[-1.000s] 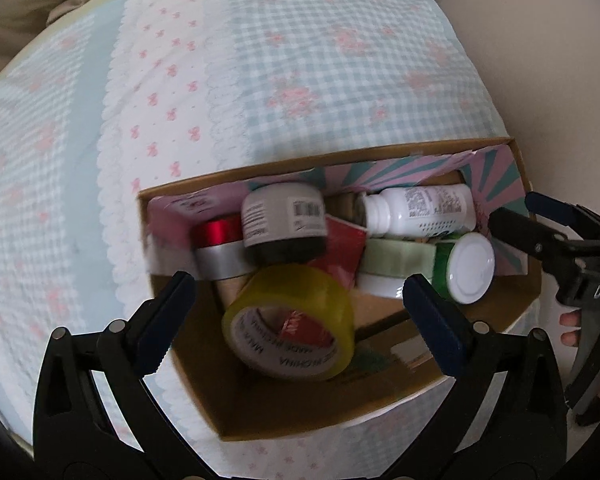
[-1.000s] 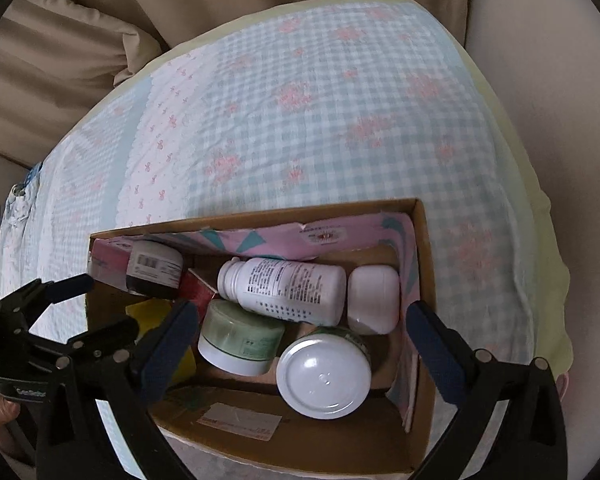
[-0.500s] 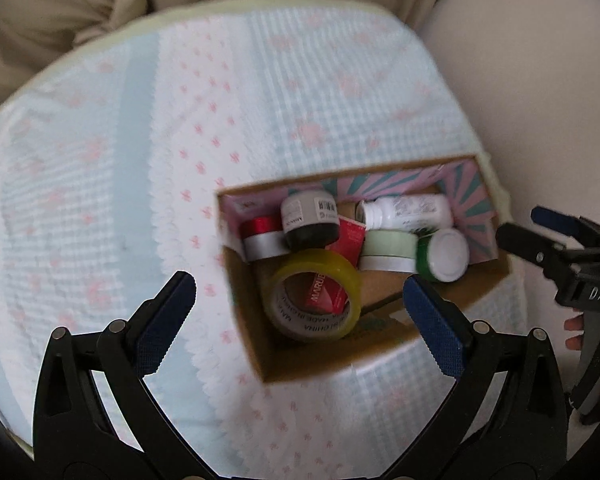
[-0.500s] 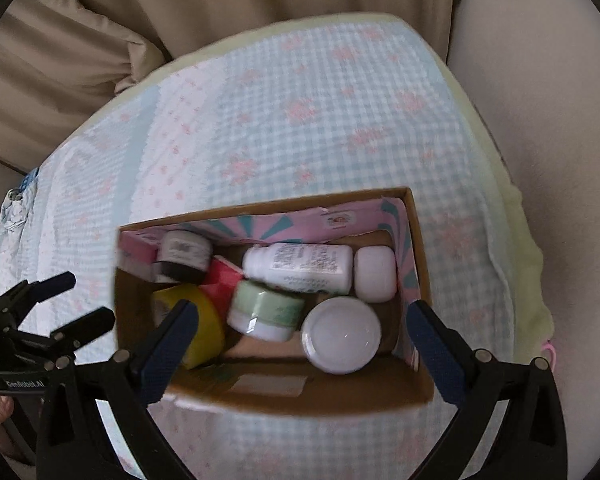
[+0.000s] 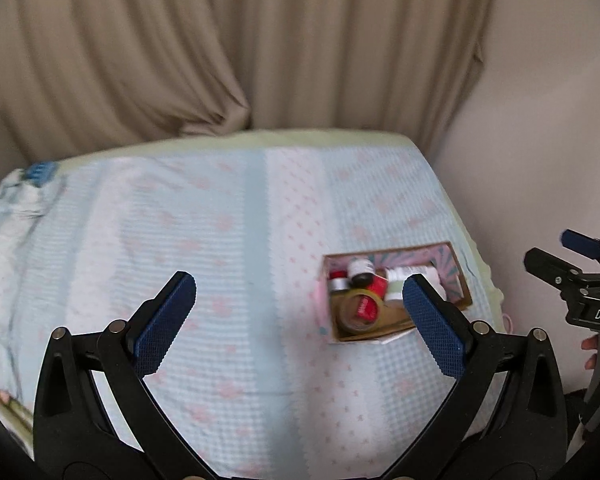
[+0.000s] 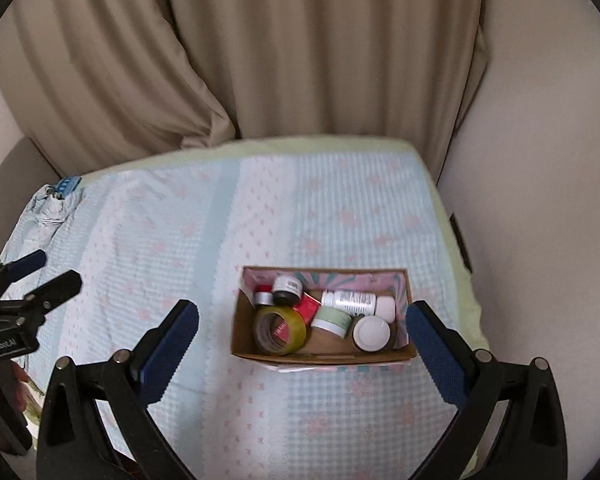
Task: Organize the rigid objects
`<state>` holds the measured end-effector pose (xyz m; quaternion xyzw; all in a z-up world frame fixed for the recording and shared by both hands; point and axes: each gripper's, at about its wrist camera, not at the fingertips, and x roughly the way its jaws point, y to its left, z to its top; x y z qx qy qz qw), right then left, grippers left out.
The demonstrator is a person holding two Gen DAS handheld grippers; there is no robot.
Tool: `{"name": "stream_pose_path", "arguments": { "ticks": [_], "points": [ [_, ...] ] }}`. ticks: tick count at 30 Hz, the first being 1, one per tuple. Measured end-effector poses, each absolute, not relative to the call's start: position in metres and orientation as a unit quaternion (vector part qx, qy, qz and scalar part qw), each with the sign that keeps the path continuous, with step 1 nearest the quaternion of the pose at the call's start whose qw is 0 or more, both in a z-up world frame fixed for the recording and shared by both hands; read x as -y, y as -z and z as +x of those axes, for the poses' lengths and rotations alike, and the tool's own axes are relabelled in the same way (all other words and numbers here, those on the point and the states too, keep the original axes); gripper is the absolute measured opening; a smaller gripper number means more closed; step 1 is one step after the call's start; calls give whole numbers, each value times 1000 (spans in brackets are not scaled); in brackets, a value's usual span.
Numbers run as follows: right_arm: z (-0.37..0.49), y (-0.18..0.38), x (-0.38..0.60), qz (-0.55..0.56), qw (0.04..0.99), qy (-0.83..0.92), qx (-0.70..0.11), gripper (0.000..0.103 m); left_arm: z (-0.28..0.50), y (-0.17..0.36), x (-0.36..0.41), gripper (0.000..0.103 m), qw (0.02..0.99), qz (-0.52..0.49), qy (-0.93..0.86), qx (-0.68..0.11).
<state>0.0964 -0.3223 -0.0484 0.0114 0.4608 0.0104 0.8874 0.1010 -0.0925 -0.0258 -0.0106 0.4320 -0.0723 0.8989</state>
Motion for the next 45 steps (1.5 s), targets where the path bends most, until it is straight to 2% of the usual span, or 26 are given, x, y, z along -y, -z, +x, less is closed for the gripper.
{"name": "stream_pose_path", "arguments": {
  "ticks": [9, 16, 45],
  "points": [
    [40, 19, 287, -3, 912, 4, -410, 103, 28, -16, 67, 103, 933, 8, 36, -358],
    [23, 14, 278, -7, 919, 8, -393, 103, -1, -25, 65, 103, 939, 19, 29, -342],
    [6, 4, 266, -7, 928, 4, -373, 103, -13, -34, 58, 103, 943, 4, 26, -333]
  ]
}}
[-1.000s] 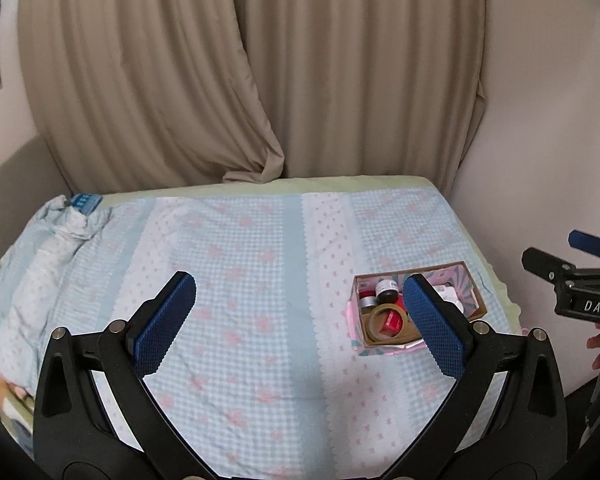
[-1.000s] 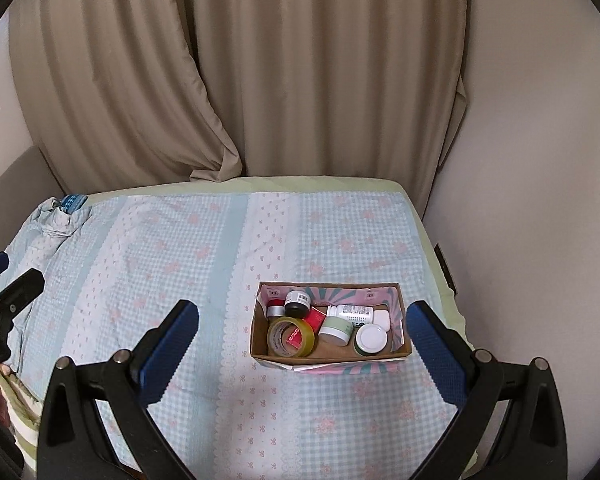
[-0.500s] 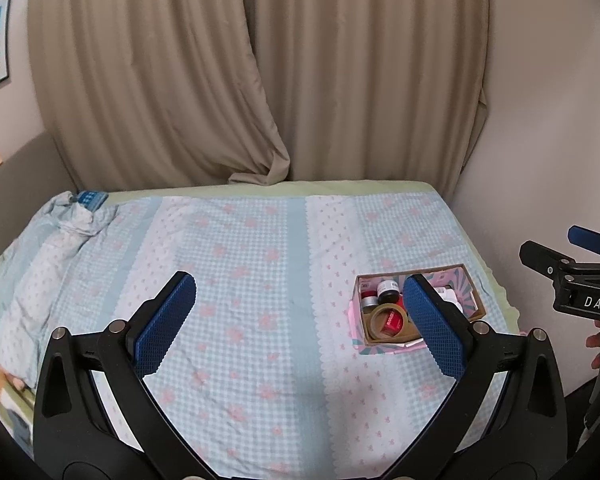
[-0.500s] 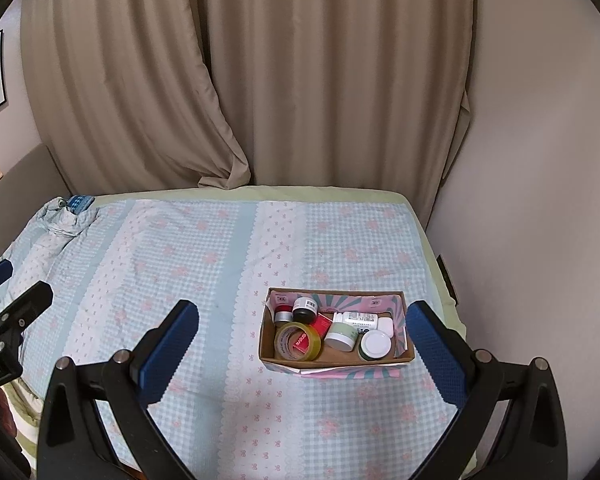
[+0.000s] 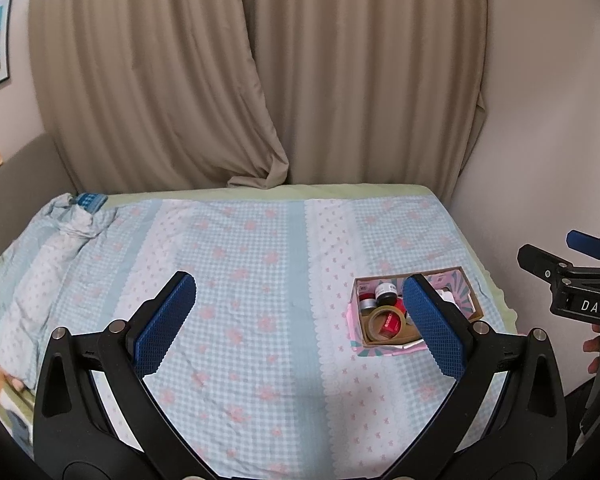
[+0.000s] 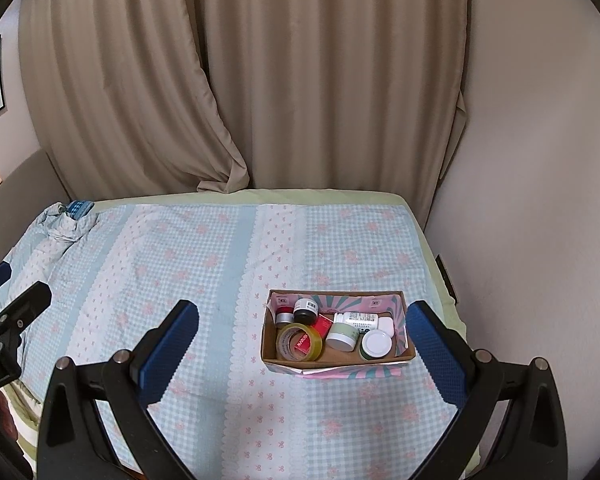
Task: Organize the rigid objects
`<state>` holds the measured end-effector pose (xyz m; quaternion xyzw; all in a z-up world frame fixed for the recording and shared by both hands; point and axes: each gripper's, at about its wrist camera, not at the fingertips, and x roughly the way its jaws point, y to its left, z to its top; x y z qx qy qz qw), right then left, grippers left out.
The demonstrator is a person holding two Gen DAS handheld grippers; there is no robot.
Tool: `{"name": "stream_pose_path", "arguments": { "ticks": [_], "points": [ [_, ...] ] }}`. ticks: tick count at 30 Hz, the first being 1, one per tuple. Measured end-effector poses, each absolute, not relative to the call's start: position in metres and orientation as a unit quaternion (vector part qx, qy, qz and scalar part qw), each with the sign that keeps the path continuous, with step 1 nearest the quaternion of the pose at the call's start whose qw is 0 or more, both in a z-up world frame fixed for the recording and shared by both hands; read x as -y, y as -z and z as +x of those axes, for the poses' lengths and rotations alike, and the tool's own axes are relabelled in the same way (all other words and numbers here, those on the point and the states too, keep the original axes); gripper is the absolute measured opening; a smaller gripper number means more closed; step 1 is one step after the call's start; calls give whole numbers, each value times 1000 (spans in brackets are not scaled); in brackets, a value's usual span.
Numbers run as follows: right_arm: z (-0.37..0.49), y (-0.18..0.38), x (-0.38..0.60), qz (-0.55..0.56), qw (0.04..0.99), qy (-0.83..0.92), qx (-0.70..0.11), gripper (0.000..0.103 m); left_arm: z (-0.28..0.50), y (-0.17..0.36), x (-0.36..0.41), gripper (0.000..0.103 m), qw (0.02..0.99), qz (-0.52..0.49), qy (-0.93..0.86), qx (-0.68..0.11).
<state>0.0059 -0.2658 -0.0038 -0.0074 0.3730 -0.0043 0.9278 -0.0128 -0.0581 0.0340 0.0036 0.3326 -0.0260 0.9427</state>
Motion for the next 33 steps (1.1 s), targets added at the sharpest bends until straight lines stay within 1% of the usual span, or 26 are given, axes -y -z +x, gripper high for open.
{"name": "stream_pose_path", "arguments": {
  "ticks": [33],
  "points": [
    [2, 0, 272, 0, 928, 18, -371, 103, -11, -36, 70, 103, 945, 1, 28, -325]
  ]
}}
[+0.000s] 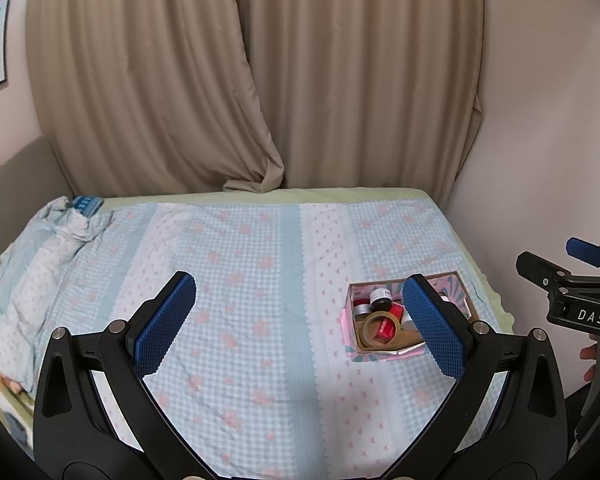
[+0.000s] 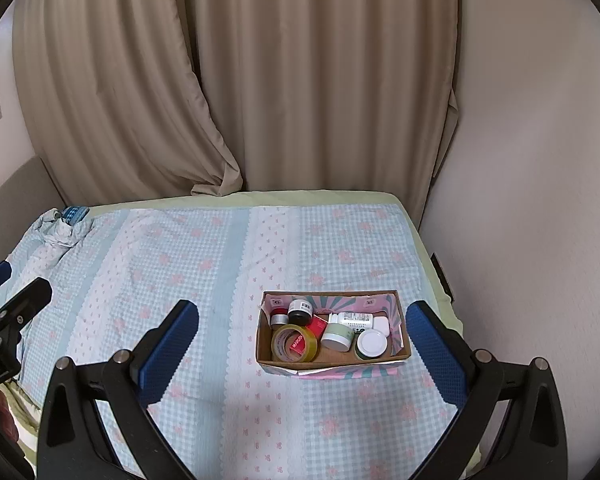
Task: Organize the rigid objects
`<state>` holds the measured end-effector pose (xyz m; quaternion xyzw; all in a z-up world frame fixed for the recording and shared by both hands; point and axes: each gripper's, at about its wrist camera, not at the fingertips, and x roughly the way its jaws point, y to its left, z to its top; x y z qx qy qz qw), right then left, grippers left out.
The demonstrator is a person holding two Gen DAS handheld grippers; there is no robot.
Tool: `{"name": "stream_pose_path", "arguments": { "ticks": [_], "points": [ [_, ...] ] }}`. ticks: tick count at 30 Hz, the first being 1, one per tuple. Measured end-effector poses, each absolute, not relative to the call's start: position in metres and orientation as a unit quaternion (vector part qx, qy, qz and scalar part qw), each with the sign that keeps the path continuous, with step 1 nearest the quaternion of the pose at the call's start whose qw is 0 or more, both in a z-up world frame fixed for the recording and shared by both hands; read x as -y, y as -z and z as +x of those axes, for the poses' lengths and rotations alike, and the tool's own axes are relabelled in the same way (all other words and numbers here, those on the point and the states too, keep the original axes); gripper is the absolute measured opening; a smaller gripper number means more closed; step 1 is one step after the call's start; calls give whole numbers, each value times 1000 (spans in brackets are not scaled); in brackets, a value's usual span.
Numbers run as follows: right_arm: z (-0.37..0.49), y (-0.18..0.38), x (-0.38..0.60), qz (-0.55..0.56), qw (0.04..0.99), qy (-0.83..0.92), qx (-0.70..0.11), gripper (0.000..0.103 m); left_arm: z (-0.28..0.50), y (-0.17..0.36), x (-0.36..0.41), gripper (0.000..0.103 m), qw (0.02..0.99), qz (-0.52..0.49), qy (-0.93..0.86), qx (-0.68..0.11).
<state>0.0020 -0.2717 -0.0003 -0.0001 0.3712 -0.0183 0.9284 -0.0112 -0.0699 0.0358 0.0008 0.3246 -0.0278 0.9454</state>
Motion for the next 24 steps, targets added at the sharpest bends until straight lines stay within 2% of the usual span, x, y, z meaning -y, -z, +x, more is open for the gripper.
{"name": "stream_pose_path", "arguments": {
  "ticks": [11, 24],
  "points": [
    [11, 0, 274, 3, 930, 21, -366, 103, -5, -34, 73, 103, 952, 37, -16, -304],
    [28, 11, 265, 1, 925, 23, -380, 103, 18, -14, 51, 103, 946, 14, -11, -325]
  ]
}}
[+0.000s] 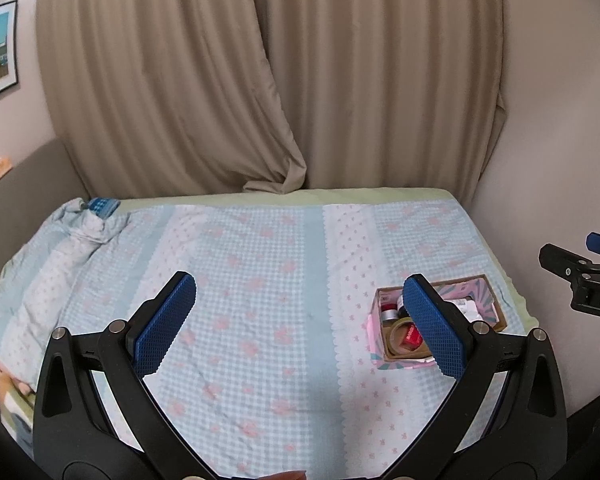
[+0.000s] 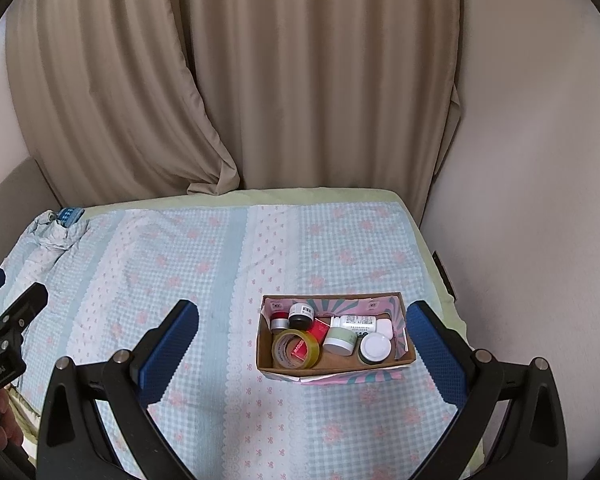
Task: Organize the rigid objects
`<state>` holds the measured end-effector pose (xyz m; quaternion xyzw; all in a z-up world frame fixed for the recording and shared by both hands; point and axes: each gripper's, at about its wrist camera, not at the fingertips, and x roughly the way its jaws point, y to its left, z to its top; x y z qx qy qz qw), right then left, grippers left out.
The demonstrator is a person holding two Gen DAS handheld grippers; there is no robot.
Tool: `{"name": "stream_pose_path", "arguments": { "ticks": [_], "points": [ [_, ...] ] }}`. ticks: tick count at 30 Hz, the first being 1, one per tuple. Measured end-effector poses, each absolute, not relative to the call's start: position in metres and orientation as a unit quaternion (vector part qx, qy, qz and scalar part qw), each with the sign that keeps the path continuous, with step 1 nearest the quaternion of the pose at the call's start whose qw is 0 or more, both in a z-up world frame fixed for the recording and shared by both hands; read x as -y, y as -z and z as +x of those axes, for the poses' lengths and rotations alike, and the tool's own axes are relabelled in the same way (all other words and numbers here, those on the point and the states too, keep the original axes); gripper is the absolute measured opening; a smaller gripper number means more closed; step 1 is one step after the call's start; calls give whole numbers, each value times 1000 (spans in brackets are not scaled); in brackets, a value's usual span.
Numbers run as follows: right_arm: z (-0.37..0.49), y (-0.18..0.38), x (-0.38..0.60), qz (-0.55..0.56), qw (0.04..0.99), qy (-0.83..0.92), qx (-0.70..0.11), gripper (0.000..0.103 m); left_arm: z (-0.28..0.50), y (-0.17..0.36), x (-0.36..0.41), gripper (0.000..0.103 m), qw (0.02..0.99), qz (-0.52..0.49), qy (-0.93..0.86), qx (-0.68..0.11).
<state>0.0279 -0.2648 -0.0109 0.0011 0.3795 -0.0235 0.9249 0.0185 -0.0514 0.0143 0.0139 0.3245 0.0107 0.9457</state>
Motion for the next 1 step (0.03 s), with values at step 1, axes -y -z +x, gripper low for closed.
{"name": "stream_pose_path", "arguments": {
  "ticks": [1],
  "points": [
    [31, 13, 263, 1, 924, 24, -382, 103, 22, -12, 49, 103, 944, 13, -9, -328]
  ]
}}
